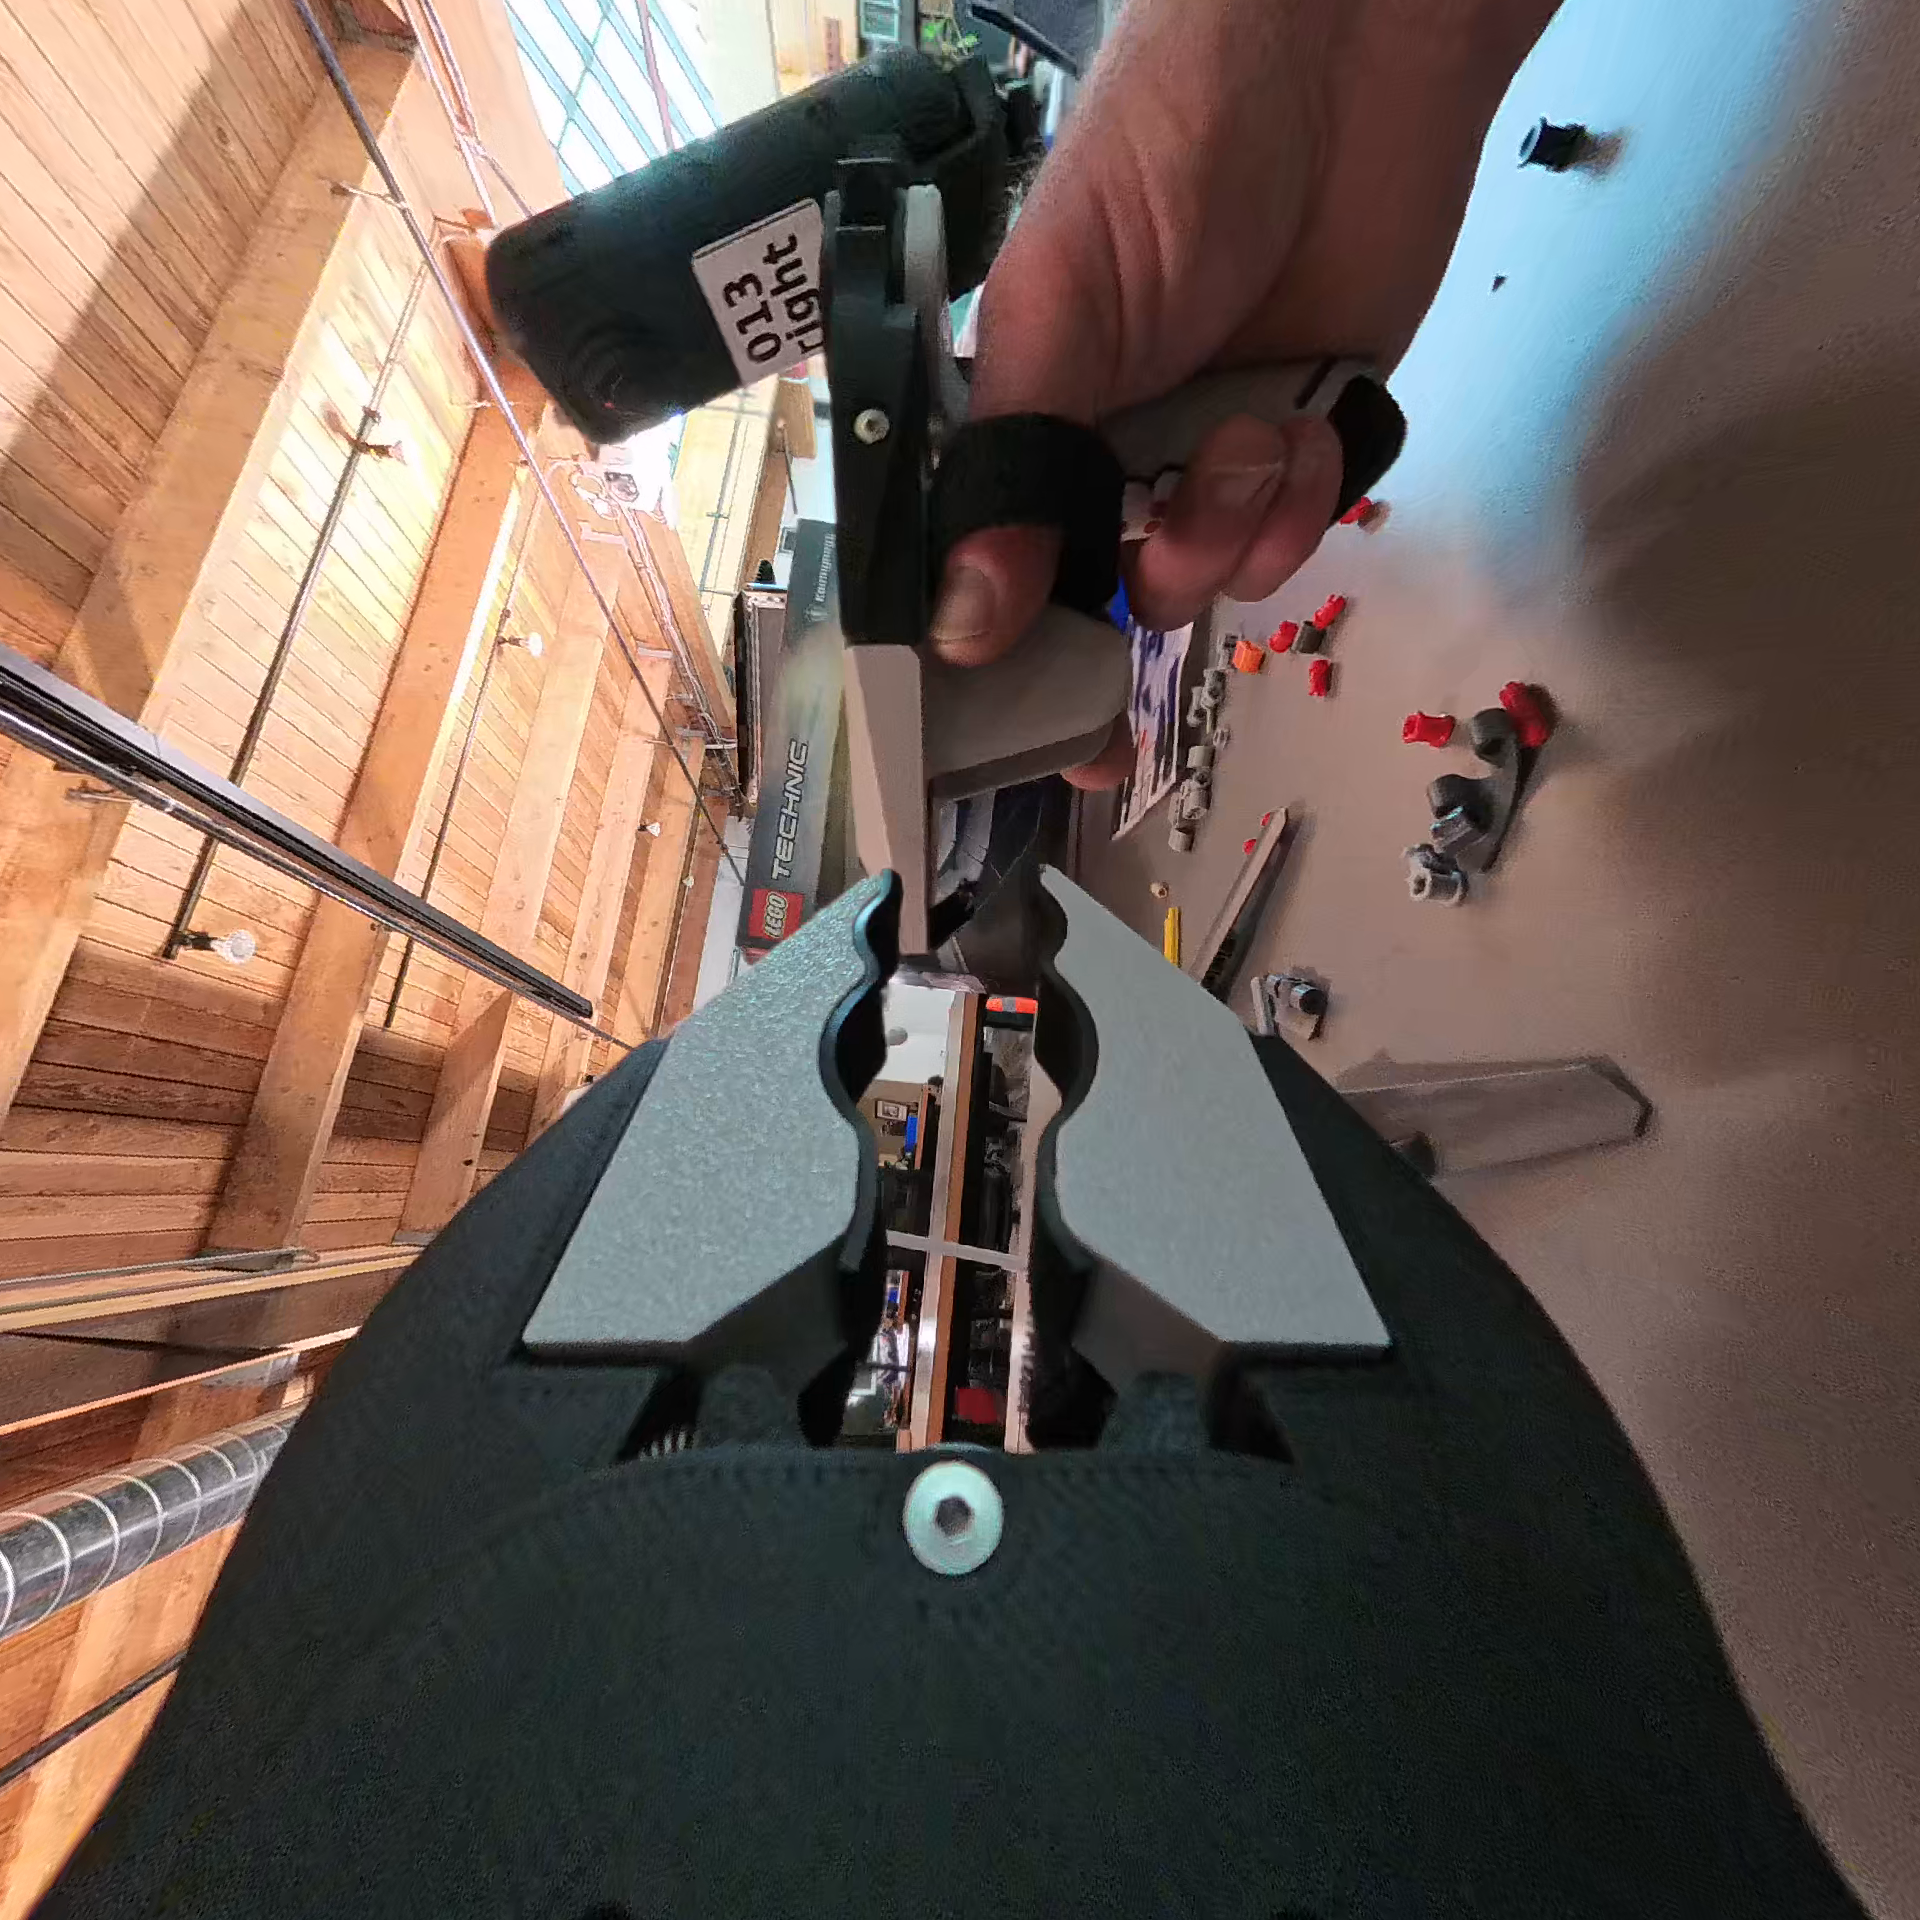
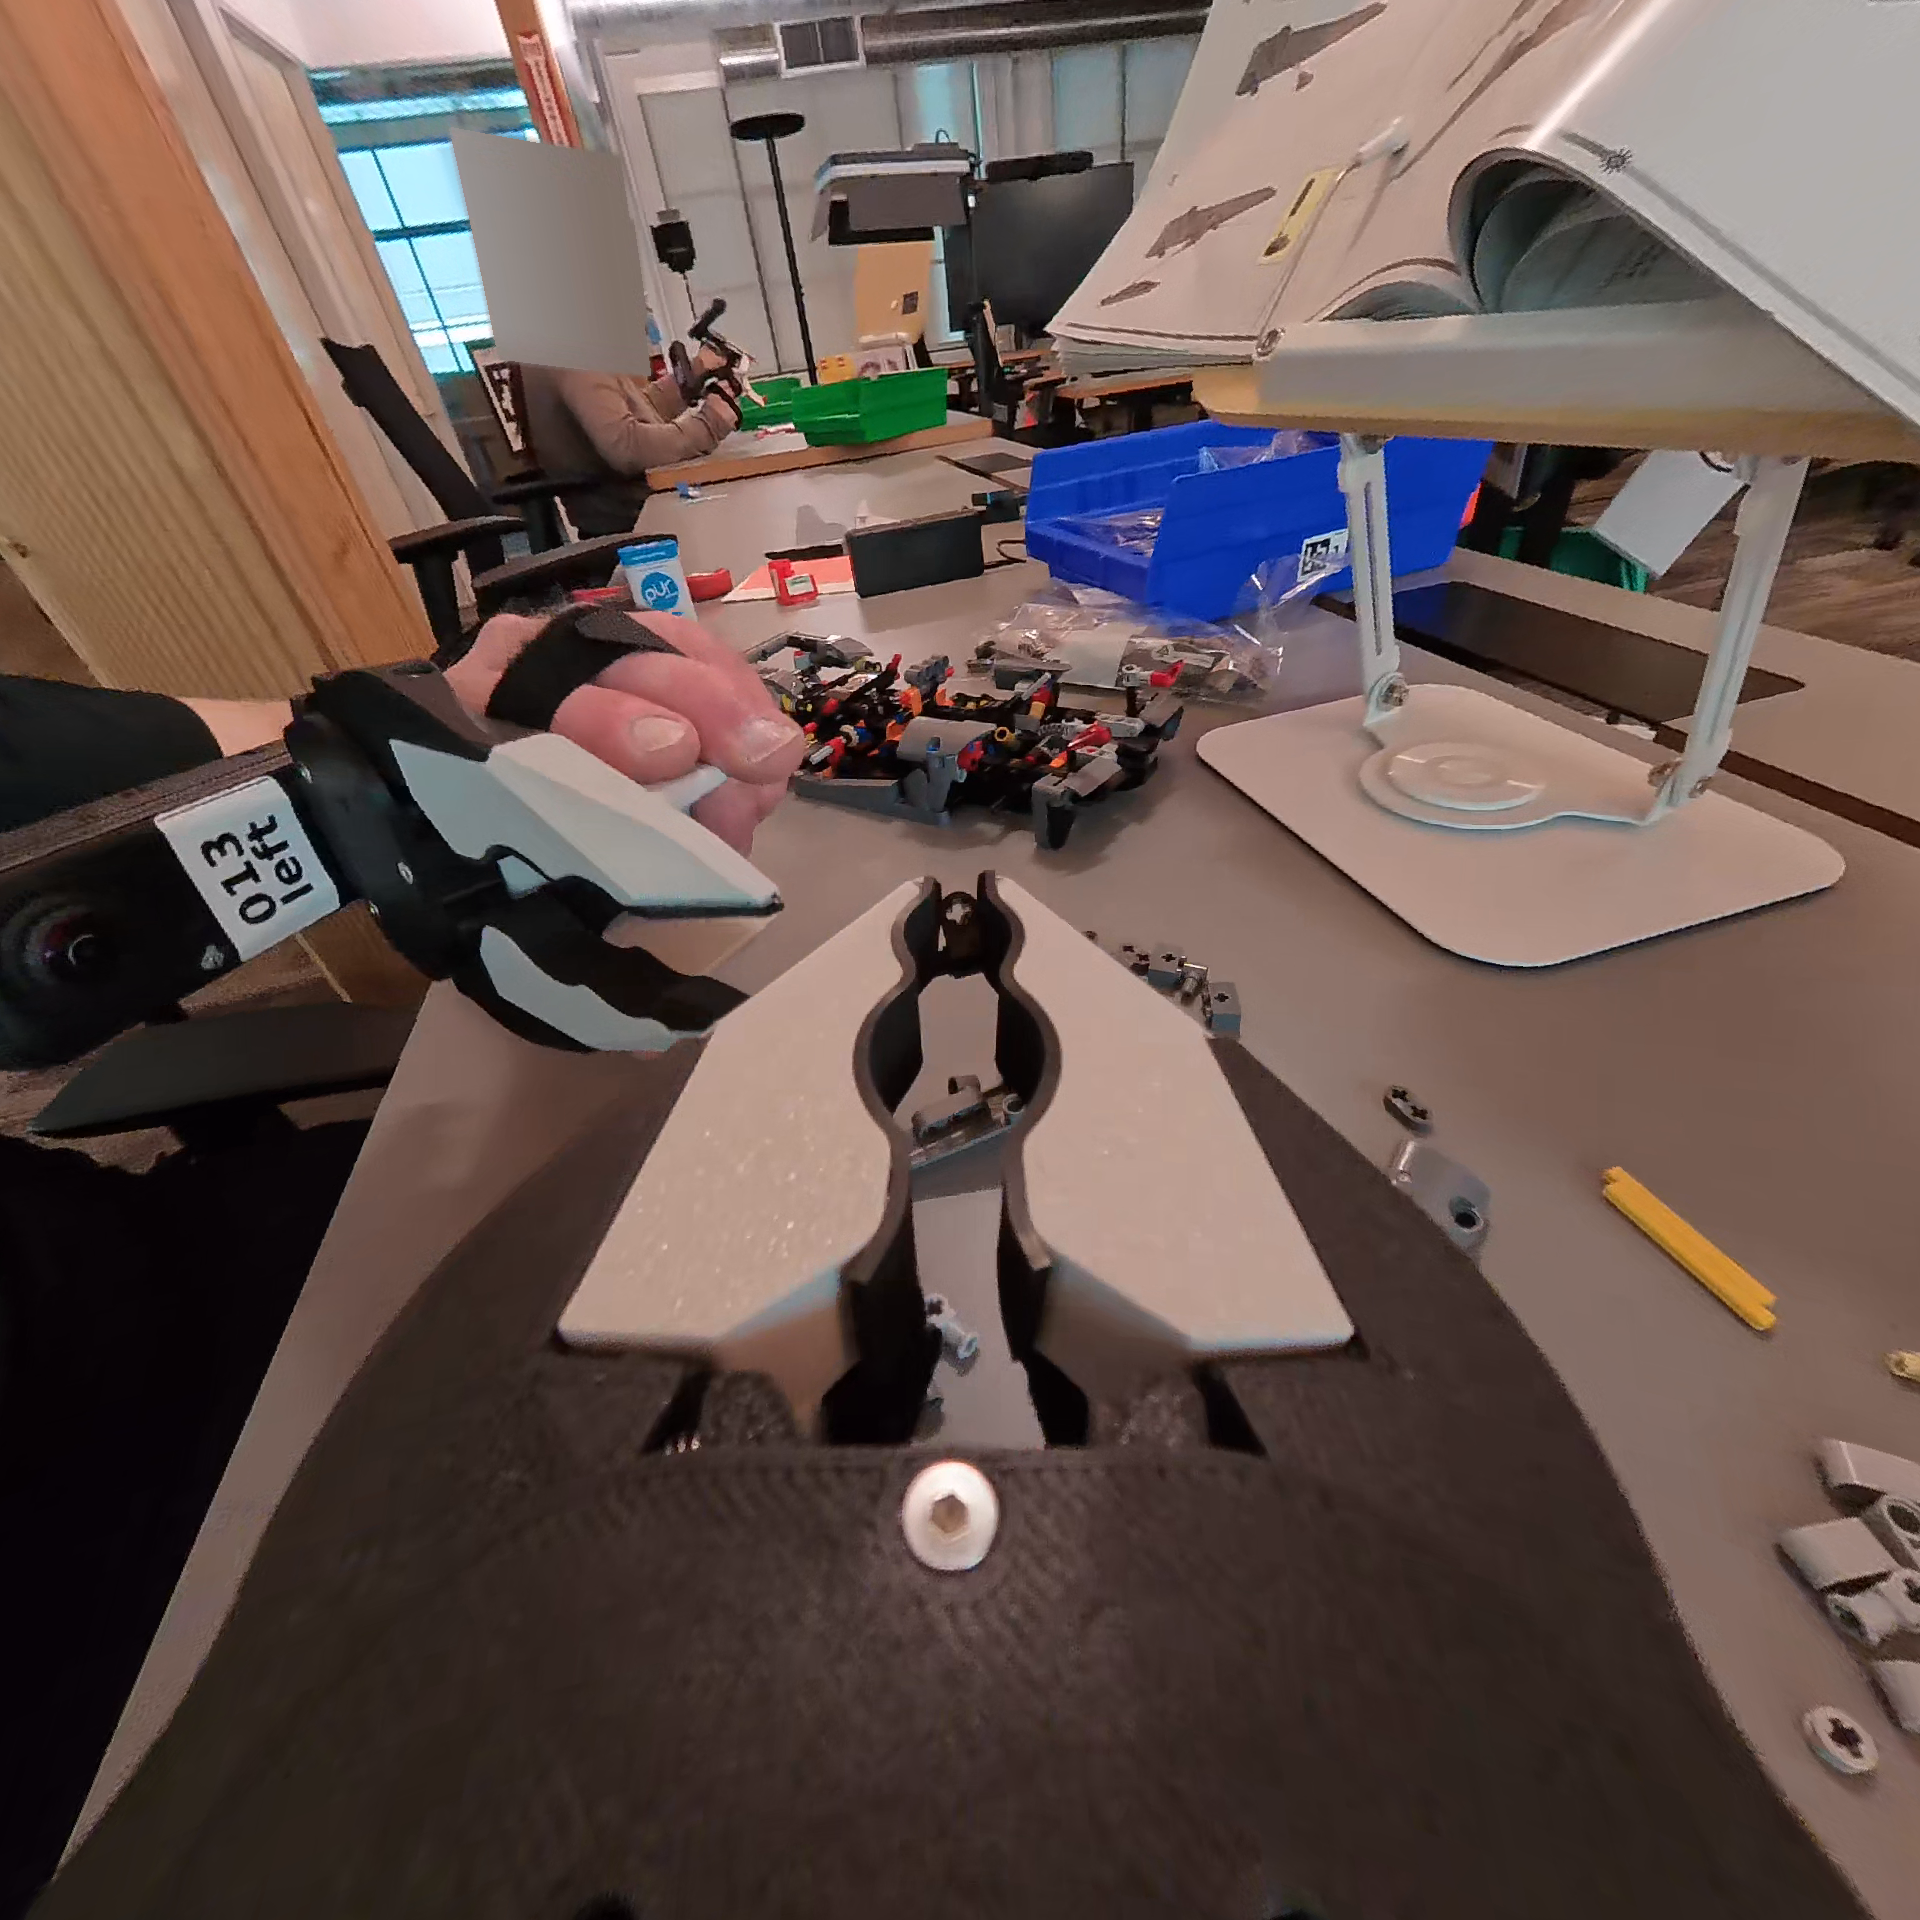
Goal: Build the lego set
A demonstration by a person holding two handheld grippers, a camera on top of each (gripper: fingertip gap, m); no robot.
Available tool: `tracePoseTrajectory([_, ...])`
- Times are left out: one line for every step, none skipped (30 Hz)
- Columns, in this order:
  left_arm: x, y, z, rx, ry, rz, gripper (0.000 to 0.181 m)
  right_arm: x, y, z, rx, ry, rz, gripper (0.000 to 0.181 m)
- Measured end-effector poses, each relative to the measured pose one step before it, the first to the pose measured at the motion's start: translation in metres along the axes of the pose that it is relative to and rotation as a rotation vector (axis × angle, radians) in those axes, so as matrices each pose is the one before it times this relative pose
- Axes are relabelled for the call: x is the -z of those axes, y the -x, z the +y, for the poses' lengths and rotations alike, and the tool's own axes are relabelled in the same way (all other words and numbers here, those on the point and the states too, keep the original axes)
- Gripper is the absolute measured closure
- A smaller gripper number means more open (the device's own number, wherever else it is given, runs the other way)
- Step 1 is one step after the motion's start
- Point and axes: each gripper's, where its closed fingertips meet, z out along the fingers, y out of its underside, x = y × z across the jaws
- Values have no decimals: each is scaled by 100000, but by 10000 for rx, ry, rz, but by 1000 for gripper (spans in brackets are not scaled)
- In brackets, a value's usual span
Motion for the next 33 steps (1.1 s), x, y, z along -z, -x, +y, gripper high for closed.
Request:
tracePoseTrajectory([-103,-182,50,-62,92,31,163,-99,14,95,21,42,18,177])
tracePoseTrajectory([-91,-82,49,-63,80,-31,164,-95,88,87,11,37,-26,177])
tracePoseTrajectory([-99,21,94,-37,111,-74,165,-107,93,99,-14,50,-44,177])
tracePoseTrajectory([-113,-22,109,-32,119,-25,165,-101,43,132,8,65,-5,177])
tracePoseTrajectory([-82,48,60,-21,64,-64,166,-90,46,121,34,62,4,177])
tracePoseTrajectory([-55,-5,66,-36,60,-24,167,-69,58,38,16,23,-14,177])
tracePoseTrajectory([-78,-108,138,-42,99,46,169,-23,48,4,-14,-4,-20,177])
tracePoseTrajectory([-70,-108,126,-52,82,31,171,-17,33,-1,-37,-4,-30,177])
tracePoseTrajectory([-35,9,91,-41,49,-50,174,13,37,-33,-43,-23,-34,177])
tracePoseTrajectory([-43,-51,123,-33,68,10,176,7,33,-48,-19,-28,-26,177])
tracePoseTrajectory([-43,-84,61,-29,38,45,177,-14,51,-4,0,4,-19,177])
tracePoseTrajectory([8,-9,-13,-40,-6,-17,178,-30,35,53,15,32,-7,177])
tracePoseTrajectory([10,-9,-44,-44,-6,-9,180,-50,60,51,29,38,-18,177])
tracePoseTrajectory([-18,-23,-36,-7,10,-4,180,-35,65,26,39,24,-13,177])
tracePoseTrajectory([-15,-87,-7,-14,16,46,180,-30,44,36,36,25,-3,177])
tracePoseTrajectory([12,-86,-25,-36,-14,44,180,-29,37,72,-1,41,-22,177])
tracePoseTrajectory([-8,-50,14,-7,3,39,180,-36,12,62,-24,30,-18,177])
tracePoseTrajectory([-4,-83,35,-26,11,58,180,-11,-4,33,-15,20,-3,177])
tracePoseTrajectory([0,-37,32,-61,15,36,181,2,-19,31,11,23,10,176])
tracePoseTrajectory([20,12,3,-44,0,-1,181,24,-18,-5,23,8,11,176])
tracePoseTrajectory([17,-37,5,-83,8,32,181,35,-2,-7,9,7,-5,176])
tracePoseTrajectory([11,-35,56,-158,31,33,181,31,-19,21,16,20,15,176])
tracePoseTrajectory([29,19,63,-102,30,9,181,42,-55,3,38,20,35,176])
tracePoseTrajectory([30,-7,37,-36,3,44,180,34,-28,14,26,22,17,176])
tracePoseTrajectory([39,-77,20,-81,-11,81,181,32,-3,54,-3,40,-12,176])
tracePoseTrajectory([14,-21,80,-168,30,7,181,31,2,48,11,42,-6,176])
tracePoseTrajectory([8,8,113,-98,48,-14,181,51,-4,-18,24,2,8,174])
tracePoseTrajectory([10,-85,48,-7,5,71,181,62,4,-40,-7,-13,-15,174])
tracePoseTrajectory([-10,-73,109,-25,38,50,181,79,-29,-26,-29,0,-12,173])
tracePoseTrajectory([-13,45,153,-76,65,-44,181,95,-94,-51,7,-1,43,172])
tracePoseTrajectory([15,21,103,-77,33,-21,181,150,-145,-78,38,-15,88,170])
tracePoseTrajectory([22,-6,11,-14,-9,24,181,137,-147,-55,-6,-8,75,170])
tracePoseTrajectory([25,-11,-6,-65,-5,11,181,82,-111,-19,-9,12,42,169])
